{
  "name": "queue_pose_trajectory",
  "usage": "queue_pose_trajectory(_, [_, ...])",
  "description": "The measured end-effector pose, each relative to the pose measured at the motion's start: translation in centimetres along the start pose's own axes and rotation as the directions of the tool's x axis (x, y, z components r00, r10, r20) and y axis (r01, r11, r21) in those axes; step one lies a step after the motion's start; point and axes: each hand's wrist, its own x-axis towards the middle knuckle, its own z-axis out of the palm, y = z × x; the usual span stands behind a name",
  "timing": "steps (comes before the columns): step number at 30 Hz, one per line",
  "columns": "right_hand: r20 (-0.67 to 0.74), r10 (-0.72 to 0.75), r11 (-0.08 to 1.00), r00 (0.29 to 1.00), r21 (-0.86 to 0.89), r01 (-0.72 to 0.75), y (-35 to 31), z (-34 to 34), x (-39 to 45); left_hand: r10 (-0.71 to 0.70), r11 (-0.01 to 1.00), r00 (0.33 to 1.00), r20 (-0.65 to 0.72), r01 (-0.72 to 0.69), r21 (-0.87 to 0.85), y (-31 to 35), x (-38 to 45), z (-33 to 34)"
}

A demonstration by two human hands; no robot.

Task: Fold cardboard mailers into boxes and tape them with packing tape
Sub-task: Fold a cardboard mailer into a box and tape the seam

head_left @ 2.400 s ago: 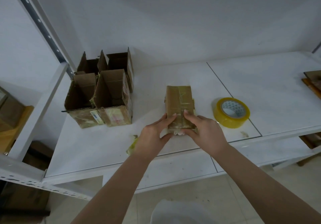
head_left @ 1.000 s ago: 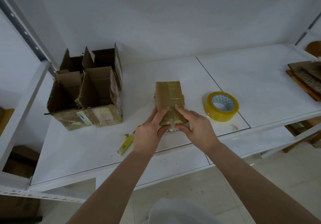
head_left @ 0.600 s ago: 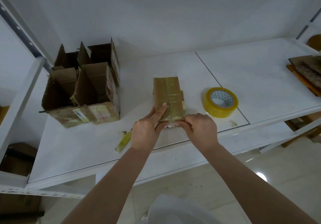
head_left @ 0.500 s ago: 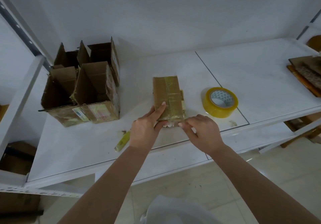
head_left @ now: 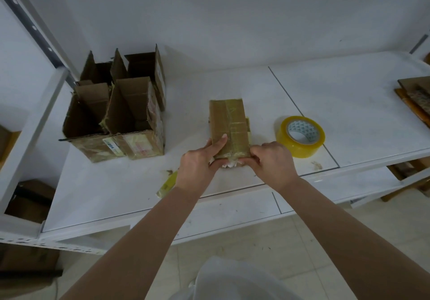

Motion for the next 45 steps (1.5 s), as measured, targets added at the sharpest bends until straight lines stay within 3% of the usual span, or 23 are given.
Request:
queue_pose_trajectory(5, [0.020, -0.014, 0.998, 1.000, 0.057, 0.013, 0.1, -0.1, 0.3, 0.006, 1.000, 0.999, 0.037, -0.006, -0.003, -0.3, 0.6, -0.2])
queue_pose_trajectory(10, [0.072, 0.073, 0.982, 0.995, 0.172, -0.084, 0.1, 0.2, 0.6, -0.013, 0.999, 0.998, 0.054, 0.010, 0.047, -0.3, 1.3, -0.3])
queue_pose_trajectory(12, [0.157, 0.056, 0.983, 0.986, 0.164, -0.082, 0.4, -0.3, 0.7, -0.032, 0.999, 0.994, 0.106, 0.030, 0.017, -0.4, 1.7, -0.7])
queue_pose_trajectory(15, [0.142, 0.065, 0.969, 0.988, 0.229, -0.097, 1.4, -1.8, 0.9, -0.045, 0.997, 0.986, 0.161, 0.053, -0.047, -0.2, 2.1, -1.5])
queue_pose_trajectory(18, [0.205, 0.141, 0.949, 0.969, 0.250, -0.191, 2.8, -2.3, 1.8, -0.042, 0.999, 0.995, 0.095, 0.042, -0.003, 1.1, 2.8, -1.3])
queue_pose_trajectory(20, [0.285, 0.116, 0.937, 0.952, 0.287, -0.199, 2.8, -2.1, 2.2, -0.106, 0.990, 0.991, 0.079, 0.098, 0.098, 2.7, 3.7, -0.7])
queue_pose_trajectory(24, [0.241, 0.047, 0.858, 0.969, 0.488, -0.163, 1.5, -1.9, 1.8, -0.379, 0.894, 0.920, 0.102, 0.336, 0.298, 5.5, 5.5, 0.7])
queue_pose_trajectory(27, [0.225, 0.096, 0.889, 0.970, 0.418, -0.185, 2.1, -2.8, 2.0, -0.421, 0.877, 0.900, 0.113, 0.372, 0.304, 5.8, 6.1, 0.6])
queue_pose_trajectory(30, [0.131, 0.104, 0.986, 0.986, 0.113, -0.119, 2.9, -4.5, 3.3, -0.311, 0.926, 0.942, 0.131, 0.268, 0.267, 5.4, 6.4, -1.2])
queue_pose_trajectory(34, [0.217, -0.087, 0.987, 0.972, -0.112, 0.113, 1.7, -7.2, 5.8, 0.032, 0.874, 0.970, 0.241, -0.144, 0.464, 5.8, 7.0, -4.8])
queue_pose_trajectory(37, [0.292, -0.158, 0.971, 0.943, -0.126, 0.201, 0.5, -8.0, 7.1, 0.271, 0.792, 0.918, 0.289, -0.384, 0.475, 5.6, 7.7, -6.8])
queue_pose_trajectory(39, [0.193, -0.117, 0.989, 0.974, -0.070, 0.132, -0.3, -7.9, 7.4, 0.304, 0.758, 0.926, 0.226, -0.378, 0.532, 5.4, 7.9, -7.7])
queue_pose_trajectory(40, [0.140, -0.039, 0.999, 0.989, -0.025, 0.043, -0.6, -7.8, 7.4, 0.313, 0.755, 0.941, 0.131, -0.331, 0.566, 5.2, 7.9, -7.8])
queue_pose_trajectory(42, [0.097, 0.160, 0.985, 0.982, 0.056, -0.166, -1.3, -7.5, 7.3, 0.299, 0.869, 0.946, -0.123, -0.217, 0.444, 5.1, 7.4, -7.3])
queue_pose_trajectory(43, [0.100, 0.234, 0.968, 0.967, 0.067, -0.242, -1.5, -7.2, 7.2, 0.219, 0.955, 0.958, -0.183, -0.173, 0.239, 5.2, 7.1, -7.0])
queue_pose_trajectory(44, [0.114, 0.281, 0.954, 0.953, 0.075, -0.291, -1.7, -7.0, 7.1, 0.091, 0.995, 0.985, -0.145, -0.094, -0.014, 5.6, 6.7, -6.6])
queue_pose_trajectory(45, [0.143, 0.305, 0.943, 0.942, 0.095, -0.320, -1.9, -6.7, 6.9, -0.030, 0.974, 0.999, -0.031, 0.023, -0.225, 5.9, 6.4, -6.1])
